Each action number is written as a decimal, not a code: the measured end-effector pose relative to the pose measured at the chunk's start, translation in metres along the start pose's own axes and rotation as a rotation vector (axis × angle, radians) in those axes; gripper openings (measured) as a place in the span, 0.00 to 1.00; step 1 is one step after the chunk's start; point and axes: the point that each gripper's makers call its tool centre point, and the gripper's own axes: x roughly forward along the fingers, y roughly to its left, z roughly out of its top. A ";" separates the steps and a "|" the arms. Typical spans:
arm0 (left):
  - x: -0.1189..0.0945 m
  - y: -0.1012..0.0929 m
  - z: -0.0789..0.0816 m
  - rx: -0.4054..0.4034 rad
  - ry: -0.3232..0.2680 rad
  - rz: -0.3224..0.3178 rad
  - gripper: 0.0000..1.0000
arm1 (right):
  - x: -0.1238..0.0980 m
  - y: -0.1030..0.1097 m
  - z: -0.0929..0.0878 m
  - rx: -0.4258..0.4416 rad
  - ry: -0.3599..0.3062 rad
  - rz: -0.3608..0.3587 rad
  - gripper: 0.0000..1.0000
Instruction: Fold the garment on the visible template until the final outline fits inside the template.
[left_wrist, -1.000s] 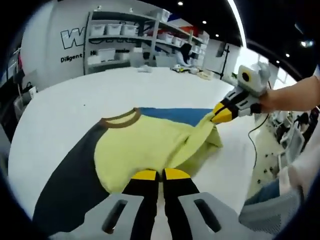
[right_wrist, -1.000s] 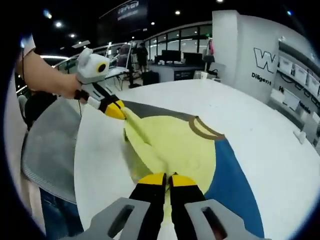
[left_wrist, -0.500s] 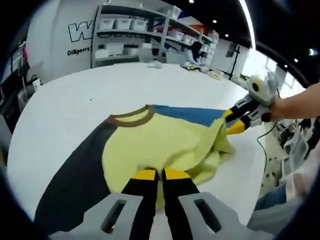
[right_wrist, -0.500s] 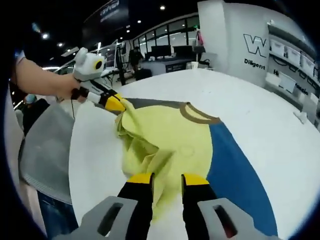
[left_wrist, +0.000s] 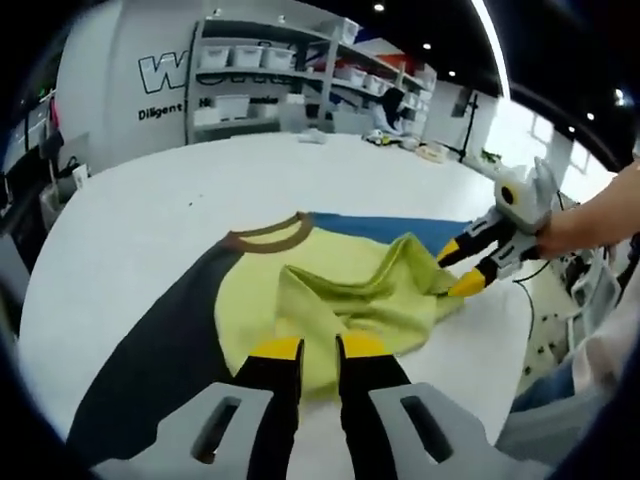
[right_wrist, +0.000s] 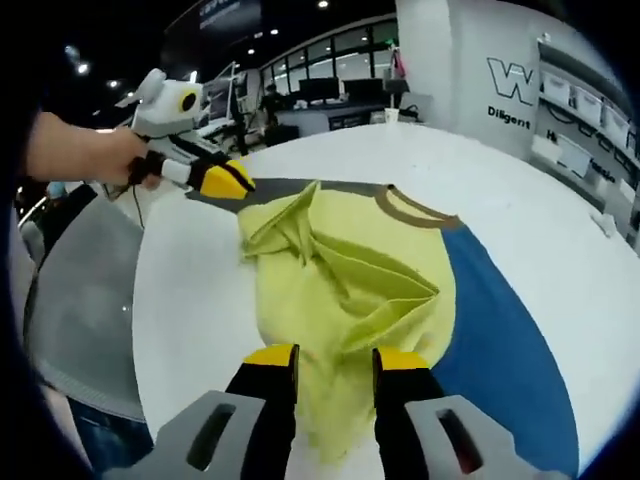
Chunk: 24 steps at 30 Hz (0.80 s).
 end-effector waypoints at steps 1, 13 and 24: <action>0.000 -0.001 -0.002 0.001 0.002 0.000 0.10 | 0.001 -0.002 0.001 0.013 0.000 -0.003 0.23; 0.006 -0.020 -0.024 0.113 0.069 -0.036 0.34 | -0.001 -0.023 -0.002 0.026 0.026 -0.075 0.00; 0.018 -0.006 -0.032 0.231 0.104 0.061 0.35 | -0.040 -0.037 0.021 0.016 -0.076 -0.110 0.00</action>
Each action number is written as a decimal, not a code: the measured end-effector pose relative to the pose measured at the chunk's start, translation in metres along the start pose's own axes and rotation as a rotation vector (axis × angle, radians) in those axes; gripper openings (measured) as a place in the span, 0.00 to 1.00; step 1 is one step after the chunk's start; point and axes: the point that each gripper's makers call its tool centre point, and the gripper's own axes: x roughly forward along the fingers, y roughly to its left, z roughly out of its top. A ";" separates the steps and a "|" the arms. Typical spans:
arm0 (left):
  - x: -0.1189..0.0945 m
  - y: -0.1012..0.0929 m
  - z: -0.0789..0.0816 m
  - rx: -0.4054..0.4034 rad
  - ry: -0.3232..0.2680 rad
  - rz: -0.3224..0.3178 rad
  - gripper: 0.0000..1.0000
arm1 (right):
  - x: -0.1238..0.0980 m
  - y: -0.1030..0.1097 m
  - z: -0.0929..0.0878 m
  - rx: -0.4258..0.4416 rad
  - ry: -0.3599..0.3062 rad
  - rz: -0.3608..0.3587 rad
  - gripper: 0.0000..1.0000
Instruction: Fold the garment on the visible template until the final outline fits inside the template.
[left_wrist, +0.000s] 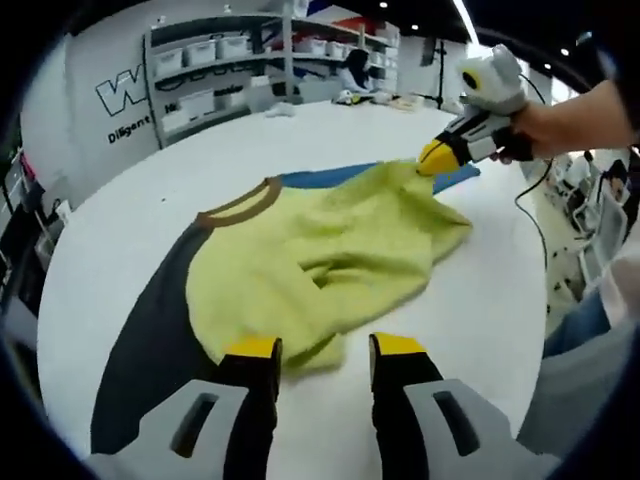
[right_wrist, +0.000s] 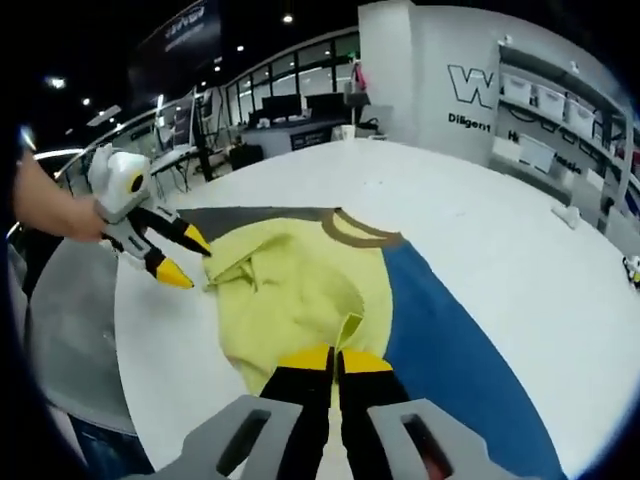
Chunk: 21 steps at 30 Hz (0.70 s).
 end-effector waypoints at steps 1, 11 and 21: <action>0.000 0.006 0.004 0.016 -0.017 0.026 0.34 | -0.002 0.000 0.002 -0.002 -0.007 0.001 0.00; 0.018 -0.009 0.009 0.295 0.033 -0.033 0.30 | -0.008 0.007 0.011 -0.024 -0.021 0.021 0.00; 0.014 -0.004 0.019 0.272 0.018 -0.048 0.03 | -0.018 0.008 0.009 -0.028 -0.019 0.037 0.00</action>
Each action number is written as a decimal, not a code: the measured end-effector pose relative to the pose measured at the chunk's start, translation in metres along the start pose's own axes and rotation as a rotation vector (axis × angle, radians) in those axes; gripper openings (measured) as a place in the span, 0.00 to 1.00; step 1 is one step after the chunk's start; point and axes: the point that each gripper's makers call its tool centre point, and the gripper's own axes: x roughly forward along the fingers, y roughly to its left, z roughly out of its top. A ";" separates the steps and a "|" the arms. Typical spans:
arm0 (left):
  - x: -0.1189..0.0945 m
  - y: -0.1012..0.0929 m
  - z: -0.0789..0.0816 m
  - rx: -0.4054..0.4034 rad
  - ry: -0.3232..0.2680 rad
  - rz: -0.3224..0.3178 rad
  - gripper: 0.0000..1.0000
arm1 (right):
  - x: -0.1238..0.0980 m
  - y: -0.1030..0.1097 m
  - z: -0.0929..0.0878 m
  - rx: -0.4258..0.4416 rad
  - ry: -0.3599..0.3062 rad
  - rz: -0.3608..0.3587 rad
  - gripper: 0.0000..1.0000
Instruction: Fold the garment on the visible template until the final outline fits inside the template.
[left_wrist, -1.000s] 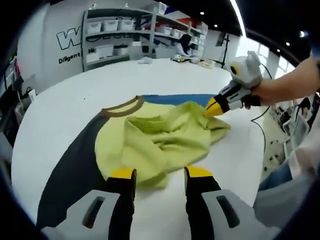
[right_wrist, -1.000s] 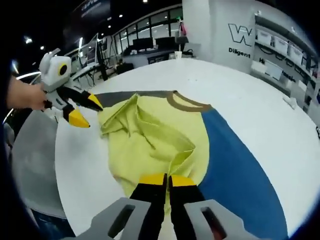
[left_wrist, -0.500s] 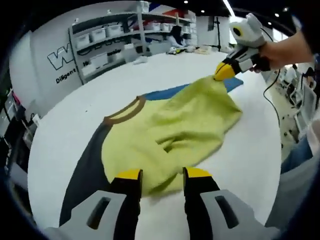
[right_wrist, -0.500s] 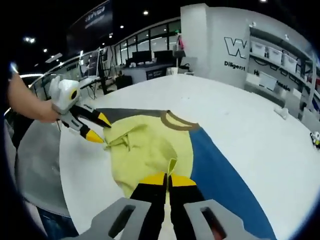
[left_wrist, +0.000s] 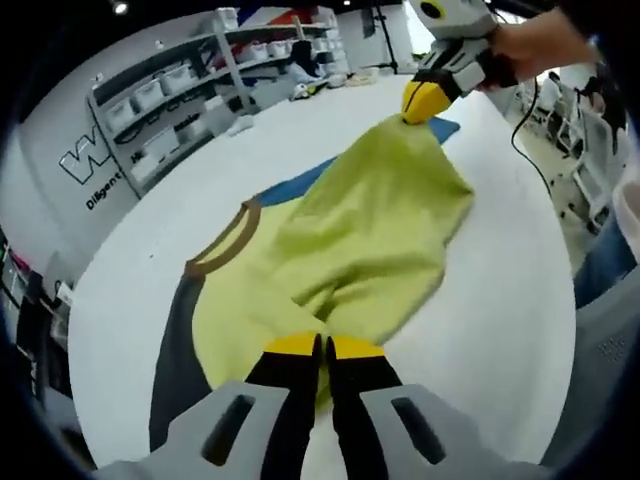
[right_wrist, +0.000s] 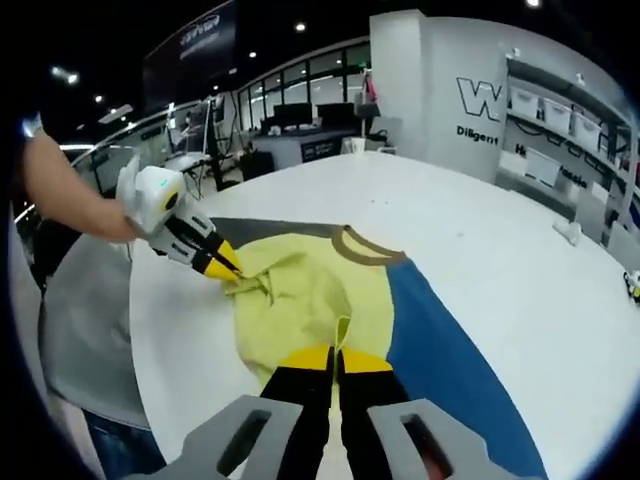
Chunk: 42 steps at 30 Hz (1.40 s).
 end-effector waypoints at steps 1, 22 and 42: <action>-0.005 0.003 0.003 -0.028 -0.018 0.007 0.03 | -0.002 0.000 -0.001 0.001 0.004 -0.001 0.00; -0.144 0.020 -0.012 -0.389 -0.245 0.054 0.02 | -0.067 0.030 0.001 -0.104 -0.014 0.104 0.00; -0.198 -0.025 -0.068 -0.470 -0.197 0.024 0.02 | -0.099 0.097 -0.036 -0.273 0.062 0.295 0.00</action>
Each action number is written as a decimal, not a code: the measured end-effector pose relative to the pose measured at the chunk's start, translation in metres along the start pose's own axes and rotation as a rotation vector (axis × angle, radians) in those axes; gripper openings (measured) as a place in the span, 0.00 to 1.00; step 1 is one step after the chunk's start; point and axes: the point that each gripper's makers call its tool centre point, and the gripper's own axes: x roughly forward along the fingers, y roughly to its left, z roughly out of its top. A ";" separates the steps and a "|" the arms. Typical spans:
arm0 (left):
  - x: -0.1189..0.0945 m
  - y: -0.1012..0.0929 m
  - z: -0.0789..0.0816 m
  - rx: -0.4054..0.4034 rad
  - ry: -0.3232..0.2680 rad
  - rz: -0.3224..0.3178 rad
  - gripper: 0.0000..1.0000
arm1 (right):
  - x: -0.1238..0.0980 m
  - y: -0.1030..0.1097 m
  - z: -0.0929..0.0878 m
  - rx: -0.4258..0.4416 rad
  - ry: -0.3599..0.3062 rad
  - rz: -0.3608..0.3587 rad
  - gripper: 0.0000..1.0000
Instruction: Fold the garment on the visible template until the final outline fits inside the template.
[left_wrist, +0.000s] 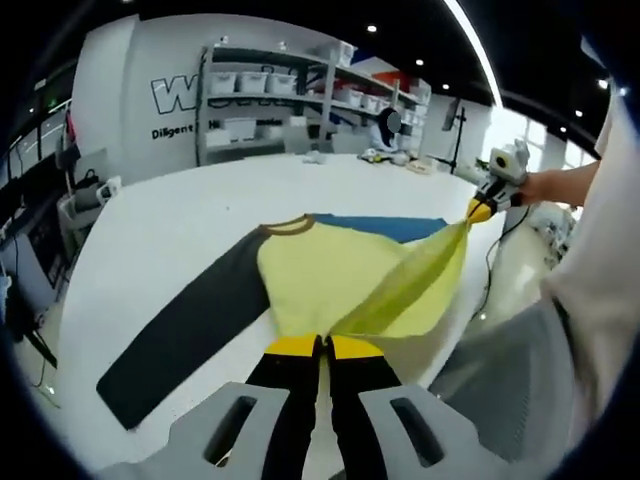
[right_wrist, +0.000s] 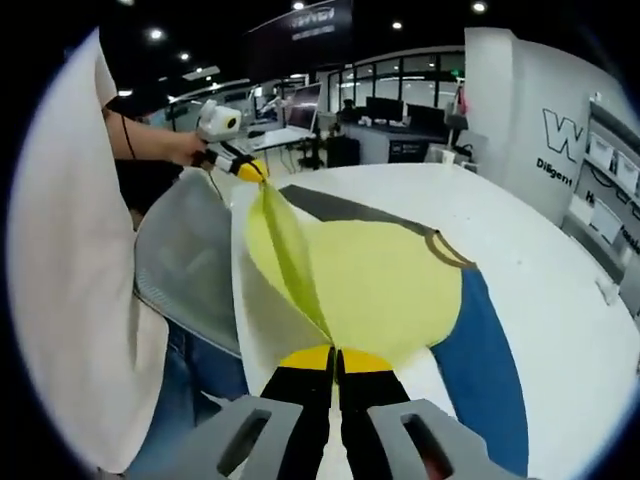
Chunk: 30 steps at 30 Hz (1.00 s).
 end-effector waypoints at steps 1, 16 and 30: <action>-0.001 -0.002 -0.004 -0.001 0.001 -0.004 0.02 | 0.001 0.003 -0.001 -0.004 0.004 0.005 0.00; -0.002 -0.028 -0.077 -0.018 0.190 -0.117 0.02 | 0.033 0.069 -0.069 -0.015 0.144 0.161 0.00; 0.004 -0.012 -0.084 -0.048 0.258 -0.110 0.06 | 0.036 0.065 -0.104 0.065 0.225 0.175 0.02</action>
